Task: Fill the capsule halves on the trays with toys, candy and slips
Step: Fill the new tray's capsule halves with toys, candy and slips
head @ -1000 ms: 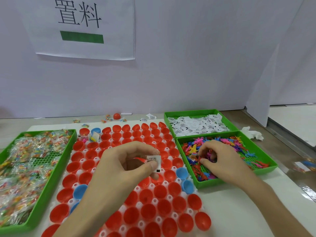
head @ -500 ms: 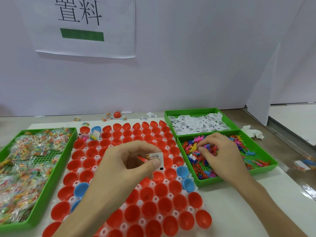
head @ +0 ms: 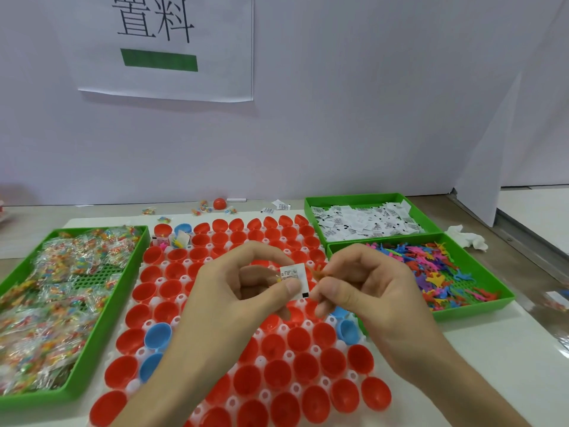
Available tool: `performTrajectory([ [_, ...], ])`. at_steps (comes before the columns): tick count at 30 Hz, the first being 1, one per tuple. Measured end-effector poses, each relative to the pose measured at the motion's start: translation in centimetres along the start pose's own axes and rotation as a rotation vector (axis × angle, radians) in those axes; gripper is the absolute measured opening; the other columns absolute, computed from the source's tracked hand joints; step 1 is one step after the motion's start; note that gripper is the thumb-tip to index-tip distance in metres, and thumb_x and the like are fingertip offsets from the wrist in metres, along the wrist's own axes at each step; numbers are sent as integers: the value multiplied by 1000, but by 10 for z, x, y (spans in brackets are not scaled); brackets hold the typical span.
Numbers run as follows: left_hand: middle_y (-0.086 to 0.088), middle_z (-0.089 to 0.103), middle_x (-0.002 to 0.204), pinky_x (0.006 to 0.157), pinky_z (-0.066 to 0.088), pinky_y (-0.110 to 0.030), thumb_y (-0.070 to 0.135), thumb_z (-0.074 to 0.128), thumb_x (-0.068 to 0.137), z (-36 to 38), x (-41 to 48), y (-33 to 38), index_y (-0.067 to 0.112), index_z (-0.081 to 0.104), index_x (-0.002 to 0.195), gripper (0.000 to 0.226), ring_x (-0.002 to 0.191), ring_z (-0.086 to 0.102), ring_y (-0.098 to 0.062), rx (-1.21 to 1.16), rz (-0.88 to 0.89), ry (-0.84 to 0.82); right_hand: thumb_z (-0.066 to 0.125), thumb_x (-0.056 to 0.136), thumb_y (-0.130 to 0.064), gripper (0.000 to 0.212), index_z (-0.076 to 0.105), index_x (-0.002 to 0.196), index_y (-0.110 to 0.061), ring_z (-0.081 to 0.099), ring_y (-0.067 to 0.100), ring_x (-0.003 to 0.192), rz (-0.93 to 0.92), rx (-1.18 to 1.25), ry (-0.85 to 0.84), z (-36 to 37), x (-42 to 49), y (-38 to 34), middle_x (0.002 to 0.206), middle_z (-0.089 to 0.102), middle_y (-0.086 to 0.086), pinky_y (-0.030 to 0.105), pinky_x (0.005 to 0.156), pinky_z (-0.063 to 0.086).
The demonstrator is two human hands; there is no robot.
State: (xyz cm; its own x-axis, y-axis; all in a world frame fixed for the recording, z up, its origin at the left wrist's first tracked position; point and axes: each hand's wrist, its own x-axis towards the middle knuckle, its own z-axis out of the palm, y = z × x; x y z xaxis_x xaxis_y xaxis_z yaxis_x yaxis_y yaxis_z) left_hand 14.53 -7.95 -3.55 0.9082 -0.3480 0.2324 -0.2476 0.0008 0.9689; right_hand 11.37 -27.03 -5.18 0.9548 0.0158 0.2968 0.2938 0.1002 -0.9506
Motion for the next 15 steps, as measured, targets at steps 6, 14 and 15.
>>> performTrajectory([
  [6,-5,76,76,60,54,-16,31,74,72,2,-1,0,32,72,86,15,59,72,-18,-23,12,13,79,76,-25,9,72,80,-21,67,11,74,-119,-161,104,12,-6,-7,78,71,-1,26,69,55],
  [14,-3,77,79,65,57,-18,27,76,74,7,-3,0,32,71,86,14,64,74,-21,-57,16,17,78,74,-30,13,72,79,-19,63,12,64,-125,-153,155,14,-8,-4,72,68,1,21,65,53],
  [15,-4,77,79,64,57,-18,25,76,75,7,-4,-1,29,70,85,13,64,74,-21,-72,9,31,77,73,-34,16,73,80,-20,62,11,65,-123,-157,165,13,-8,-4,73,68,-1,21,65,53],
])
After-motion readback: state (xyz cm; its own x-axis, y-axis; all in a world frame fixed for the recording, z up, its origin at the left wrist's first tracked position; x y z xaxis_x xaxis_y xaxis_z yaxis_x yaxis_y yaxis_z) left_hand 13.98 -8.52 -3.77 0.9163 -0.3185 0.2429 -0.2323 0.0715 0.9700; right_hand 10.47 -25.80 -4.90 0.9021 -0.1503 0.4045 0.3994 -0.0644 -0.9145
